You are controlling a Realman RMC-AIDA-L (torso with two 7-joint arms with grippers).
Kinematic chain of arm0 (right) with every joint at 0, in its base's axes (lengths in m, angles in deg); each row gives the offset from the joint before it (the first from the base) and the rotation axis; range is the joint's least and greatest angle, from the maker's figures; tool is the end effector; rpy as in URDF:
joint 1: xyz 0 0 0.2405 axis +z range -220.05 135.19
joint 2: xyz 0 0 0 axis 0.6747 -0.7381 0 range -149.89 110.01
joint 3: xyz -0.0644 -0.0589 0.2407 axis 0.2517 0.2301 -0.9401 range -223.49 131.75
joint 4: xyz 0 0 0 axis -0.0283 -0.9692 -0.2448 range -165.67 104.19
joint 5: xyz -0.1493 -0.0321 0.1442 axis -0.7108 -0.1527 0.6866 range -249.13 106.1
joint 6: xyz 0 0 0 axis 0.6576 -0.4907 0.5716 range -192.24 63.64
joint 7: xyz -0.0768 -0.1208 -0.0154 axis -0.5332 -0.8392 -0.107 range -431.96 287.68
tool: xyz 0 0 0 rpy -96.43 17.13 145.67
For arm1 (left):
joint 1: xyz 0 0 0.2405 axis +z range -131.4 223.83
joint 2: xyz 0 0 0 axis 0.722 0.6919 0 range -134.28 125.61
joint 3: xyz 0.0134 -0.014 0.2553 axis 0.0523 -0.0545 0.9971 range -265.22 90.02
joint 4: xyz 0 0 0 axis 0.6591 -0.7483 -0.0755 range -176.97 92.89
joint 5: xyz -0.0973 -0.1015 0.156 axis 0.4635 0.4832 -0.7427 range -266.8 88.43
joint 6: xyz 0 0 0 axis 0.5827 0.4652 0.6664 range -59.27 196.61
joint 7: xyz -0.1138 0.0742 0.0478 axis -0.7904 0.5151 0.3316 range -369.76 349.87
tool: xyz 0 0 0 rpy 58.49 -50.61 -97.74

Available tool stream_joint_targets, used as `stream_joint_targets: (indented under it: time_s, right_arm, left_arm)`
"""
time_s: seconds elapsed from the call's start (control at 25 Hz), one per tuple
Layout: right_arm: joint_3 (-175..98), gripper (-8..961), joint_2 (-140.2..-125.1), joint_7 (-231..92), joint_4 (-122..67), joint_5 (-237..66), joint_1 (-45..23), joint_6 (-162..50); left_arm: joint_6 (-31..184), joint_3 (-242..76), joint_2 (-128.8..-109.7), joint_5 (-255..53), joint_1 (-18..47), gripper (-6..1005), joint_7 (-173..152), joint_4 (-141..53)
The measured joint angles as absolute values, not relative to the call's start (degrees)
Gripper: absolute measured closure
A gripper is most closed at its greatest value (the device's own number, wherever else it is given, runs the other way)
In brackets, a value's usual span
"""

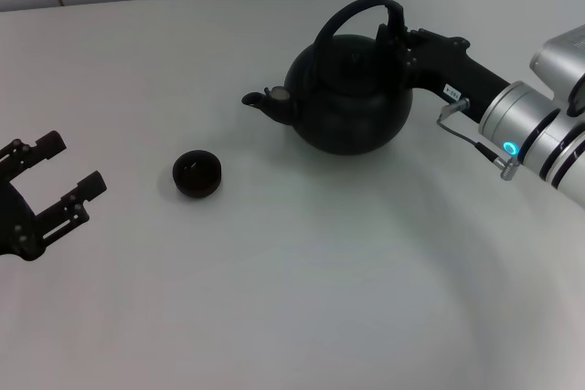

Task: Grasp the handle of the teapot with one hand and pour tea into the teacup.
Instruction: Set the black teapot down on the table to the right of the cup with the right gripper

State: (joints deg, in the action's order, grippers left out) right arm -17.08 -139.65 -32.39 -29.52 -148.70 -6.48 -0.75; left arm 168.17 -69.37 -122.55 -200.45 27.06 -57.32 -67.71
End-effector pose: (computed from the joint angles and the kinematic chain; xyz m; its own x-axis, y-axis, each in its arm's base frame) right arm 0.2858 0.3637 -0.0484 0.5832 -0.1924 -0.7892 -0.7575 -0.4797 -0.4428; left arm -0.3227 0.2565 0.0217 0.7190 0.0347 0.6941 0.4419 -0.7938 -0.4180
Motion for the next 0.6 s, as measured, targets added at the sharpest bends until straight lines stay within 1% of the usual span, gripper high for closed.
stream_joint_targets:
  time_s: [0.6]
  right_arm:
    - [-16.9,846,-139.58,-32.4,-29.3,-148.9,-6.2,-4.5]
  left_arm:
    - [168.0,-69.0,-122.55,-200.5,27.0,300,-57.3,-67.7]
